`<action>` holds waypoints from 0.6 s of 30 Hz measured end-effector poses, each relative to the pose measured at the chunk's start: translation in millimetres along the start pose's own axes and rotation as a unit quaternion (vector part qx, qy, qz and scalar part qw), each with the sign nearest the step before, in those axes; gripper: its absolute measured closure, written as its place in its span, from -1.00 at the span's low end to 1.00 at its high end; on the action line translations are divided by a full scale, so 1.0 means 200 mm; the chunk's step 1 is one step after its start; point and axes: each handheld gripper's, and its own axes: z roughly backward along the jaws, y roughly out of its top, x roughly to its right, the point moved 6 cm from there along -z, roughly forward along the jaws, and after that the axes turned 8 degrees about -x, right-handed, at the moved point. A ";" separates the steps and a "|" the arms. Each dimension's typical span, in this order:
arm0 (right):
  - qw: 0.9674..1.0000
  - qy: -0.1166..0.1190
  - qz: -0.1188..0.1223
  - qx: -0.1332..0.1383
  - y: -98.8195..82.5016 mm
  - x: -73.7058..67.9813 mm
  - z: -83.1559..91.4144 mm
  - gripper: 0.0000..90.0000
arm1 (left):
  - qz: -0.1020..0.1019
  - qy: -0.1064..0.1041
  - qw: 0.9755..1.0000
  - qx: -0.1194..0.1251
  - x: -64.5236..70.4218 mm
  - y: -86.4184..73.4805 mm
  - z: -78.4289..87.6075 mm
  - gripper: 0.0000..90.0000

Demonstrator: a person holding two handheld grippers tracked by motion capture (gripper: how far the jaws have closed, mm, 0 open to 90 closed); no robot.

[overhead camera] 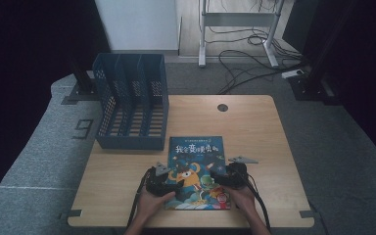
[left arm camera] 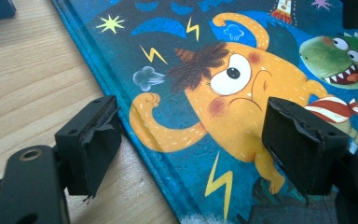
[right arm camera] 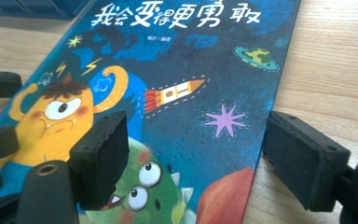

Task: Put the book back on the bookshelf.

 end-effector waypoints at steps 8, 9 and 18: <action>1.000 0.013 -0.015 0.004 0.01 0.00 0.01 -0.50 | 0.001 -0.002 1.000 0.000 0.00 0.00 0.00 -0.57; 1.000 0.015 -0.016 0.004 0.01 0.00 0.02 -0.50 | 0.001 -0.002 1.000 0.000 0.00 0.00 0.00 -0.57; 0.998 0.044 -0.032 0.018 0.03 -0.01 0.08 -0.49 | 0.012 -0.013 1.000 0.005 -0.01 0.00 0.00 -0.60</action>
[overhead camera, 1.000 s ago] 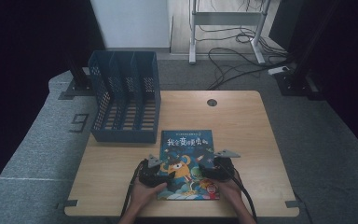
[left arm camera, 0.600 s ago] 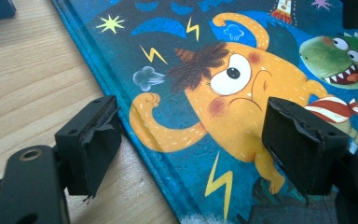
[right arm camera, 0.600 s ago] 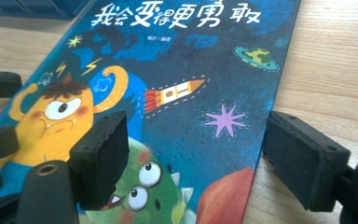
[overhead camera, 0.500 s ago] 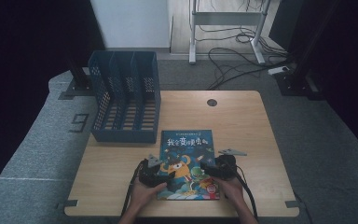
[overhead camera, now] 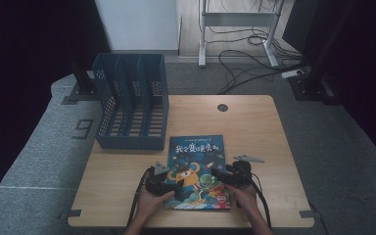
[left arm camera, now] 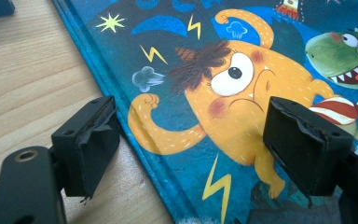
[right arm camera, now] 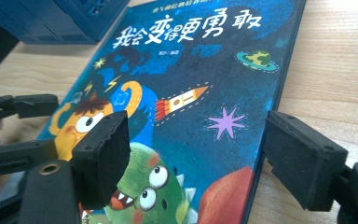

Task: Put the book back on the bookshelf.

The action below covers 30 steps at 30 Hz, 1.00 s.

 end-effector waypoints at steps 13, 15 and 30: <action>0.999 0.043 -0.024 0.015 0.03 -0.02 0.06 -0.48 | 0.013 -0.016 1.000 0.008 -0.01 0.00 0.01 -0.63; 0.998 0.047 -0.026 0.016 0.03 -0.02 0.06 -0.50 | 0.014 -0.017 1.000 0.008 -0.02 0.00 0.01 -0.64; 0.995 0.084 -0.052 0.011 0.04 -0.02 0.09 -0.52 | 0.017 -0.022 1.000 0.009 -0.02 0.00 0.01 -0.65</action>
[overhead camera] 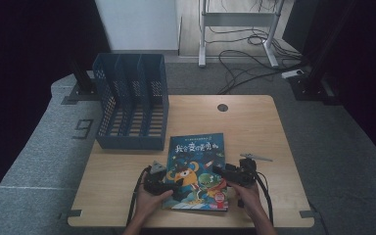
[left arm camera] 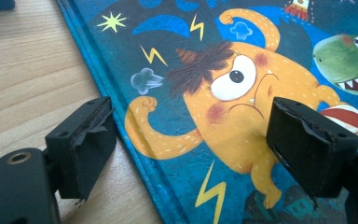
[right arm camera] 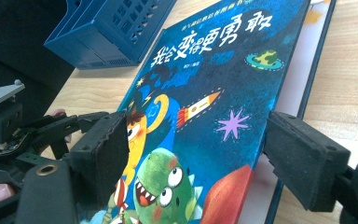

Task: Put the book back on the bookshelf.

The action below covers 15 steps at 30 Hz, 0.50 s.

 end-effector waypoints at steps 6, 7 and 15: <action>1.000 0.016 -0.020 -0.006 0.00 0.01 0.00 -0.52 | 0.000 0.001 1.000 0.000 0.00 0.00 0.00 -0.66; 1.000 0.016 -0.022 -0.008 -0.01 0.01 0.00 -0.52 | 0.000 0.002 1.000 0.000 0.00 0.00 0.00 -0.66; 0.999 0.020 -0.036 -0.021 -0.02 0.02 0.00 -0.52 | -0.001 0.006 1.000 -0.001 0.00 0.00 0.00 -0.66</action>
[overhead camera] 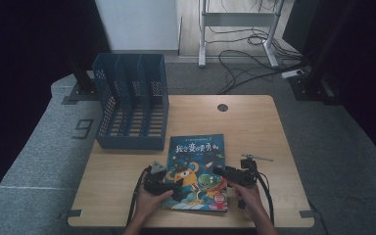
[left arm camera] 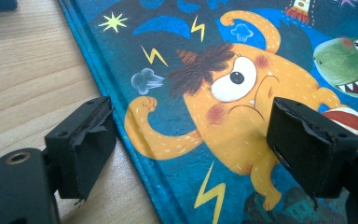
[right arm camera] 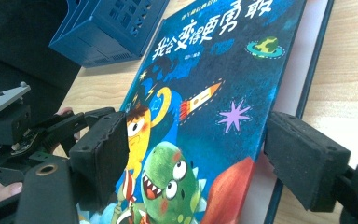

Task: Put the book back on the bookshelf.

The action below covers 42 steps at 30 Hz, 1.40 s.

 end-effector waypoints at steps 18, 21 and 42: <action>1.000 0.014 -0.015 -0.019 -0.02 0.02 0.00 -0.51 | 0.000 0.002 1.000 0.000 0.00 0.00 0.00 -0.66; 1.000 0.016 -0.010 -0.015 -0.02 0.01 0.00 -0.52 | 0.000 0.000 1.000 0.000 -0.01 0.00 0.00 -0.66; 1.000 0.011 0.027 -0.006 -0.01 0.00 -0.09 -0.26 | 0.004 -0.016 1.000 0.002 -0.02 0.00 0.01 -0.67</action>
